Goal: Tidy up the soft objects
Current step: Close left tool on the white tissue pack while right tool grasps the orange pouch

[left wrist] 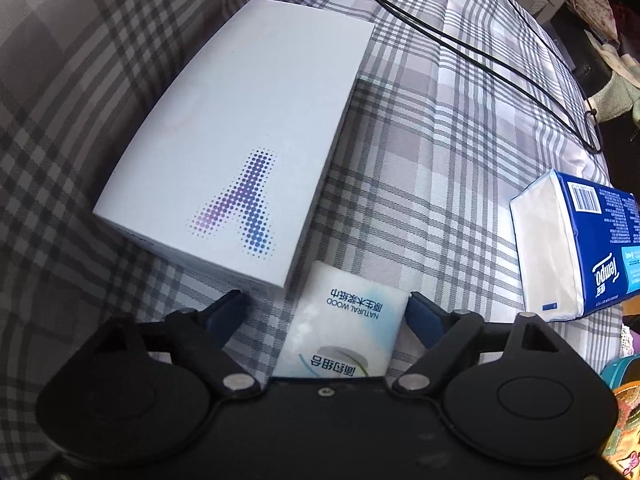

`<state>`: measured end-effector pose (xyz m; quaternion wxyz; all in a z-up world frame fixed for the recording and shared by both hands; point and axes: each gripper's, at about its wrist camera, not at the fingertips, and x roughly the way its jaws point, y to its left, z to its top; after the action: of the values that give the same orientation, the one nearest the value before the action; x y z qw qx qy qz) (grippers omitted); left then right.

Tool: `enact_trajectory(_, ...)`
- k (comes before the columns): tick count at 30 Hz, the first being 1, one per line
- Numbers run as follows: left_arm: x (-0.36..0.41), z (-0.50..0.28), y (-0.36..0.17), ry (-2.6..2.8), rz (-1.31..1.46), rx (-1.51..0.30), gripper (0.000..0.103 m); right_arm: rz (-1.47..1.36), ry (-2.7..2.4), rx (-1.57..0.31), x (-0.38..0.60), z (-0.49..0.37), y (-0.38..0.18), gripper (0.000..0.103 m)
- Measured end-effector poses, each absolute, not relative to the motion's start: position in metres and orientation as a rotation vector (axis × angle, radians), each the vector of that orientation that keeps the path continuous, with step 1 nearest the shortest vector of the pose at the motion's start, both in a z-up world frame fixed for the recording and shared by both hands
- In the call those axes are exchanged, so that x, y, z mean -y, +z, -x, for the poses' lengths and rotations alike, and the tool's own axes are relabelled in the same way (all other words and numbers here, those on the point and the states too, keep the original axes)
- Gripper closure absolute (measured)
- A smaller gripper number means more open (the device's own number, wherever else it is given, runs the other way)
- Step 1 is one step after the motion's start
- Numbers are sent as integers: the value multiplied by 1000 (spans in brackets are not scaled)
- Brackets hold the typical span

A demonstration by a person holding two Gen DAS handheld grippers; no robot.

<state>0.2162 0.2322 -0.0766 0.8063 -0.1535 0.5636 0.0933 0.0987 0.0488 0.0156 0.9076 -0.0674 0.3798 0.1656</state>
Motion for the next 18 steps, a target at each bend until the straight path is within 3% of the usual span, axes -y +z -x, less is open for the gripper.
enact_trajectory(6,-235,-209,-71,155,376,-1188,50,113,326,-783,-43,-100,18,55)
enact_trajectory(18,-228,-181,-37,75,354,-1086,52,-3,221,-751,8,-103,44,55)
